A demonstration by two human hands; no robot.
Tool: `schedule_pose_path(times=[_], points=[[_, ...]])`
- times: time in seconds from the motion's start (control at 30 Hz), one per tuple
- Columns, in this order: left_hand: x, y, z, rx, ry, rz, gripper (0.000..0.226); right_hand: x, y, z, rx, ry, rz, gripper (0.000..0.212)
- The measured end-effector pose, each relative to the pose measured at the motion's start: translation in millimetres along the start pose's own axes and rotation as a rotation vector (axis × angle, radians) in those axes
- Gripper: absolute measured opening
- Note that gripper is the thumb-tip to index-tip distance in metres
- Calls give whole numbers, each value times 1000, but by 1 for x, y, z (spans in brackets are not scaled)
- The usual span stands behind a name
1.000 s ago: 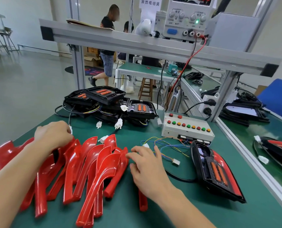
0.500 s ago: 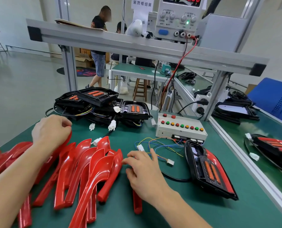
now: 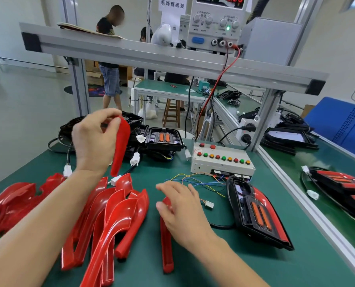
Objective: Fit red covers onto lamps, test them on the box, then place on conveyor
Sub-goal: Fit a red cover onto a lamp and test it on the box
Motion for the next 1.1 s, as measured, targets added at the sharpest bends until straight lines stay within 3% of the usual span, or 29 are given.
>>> schedule_pose_path(times=[0.17,0.4,0.53,0.73,0.8,0.87,0.97,1.1], points=[[14,20,46,-175,553,-341,21,3,-5,-17,82,-280,66,55],[17,53,93,-334,1037,-714,19,15,1,-34,202,-377,44,28],[23,65,112,-411,1248,-891,20,18,7,-40,233,-382,41,29],[36,81,130,-574,1318,-967,15,15,22,-51,319,-221,-16,24],[42,86,133,-654,1383,-980,26,17,24,-56,336,-149,-2,28],[50,88,133,-716,1361,-924,22,19,24,-58,329,-102,18,35],[59,89,135,-716,1301,-850,37,18,27,-60,321,-77,42,42],[64,91,137,-684,1249,-846,24,15,30,-61,265,49,58,48]])
Point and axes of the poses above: each hand's wrist, its own y-axis away from the middle knuckle, its own z-axis out of the palm, x = y × z, the point moved 7 cm from there along -y, towards the middle knuckle, and after that the axes turned 9 degrees about -y, right-handed, at the moved point
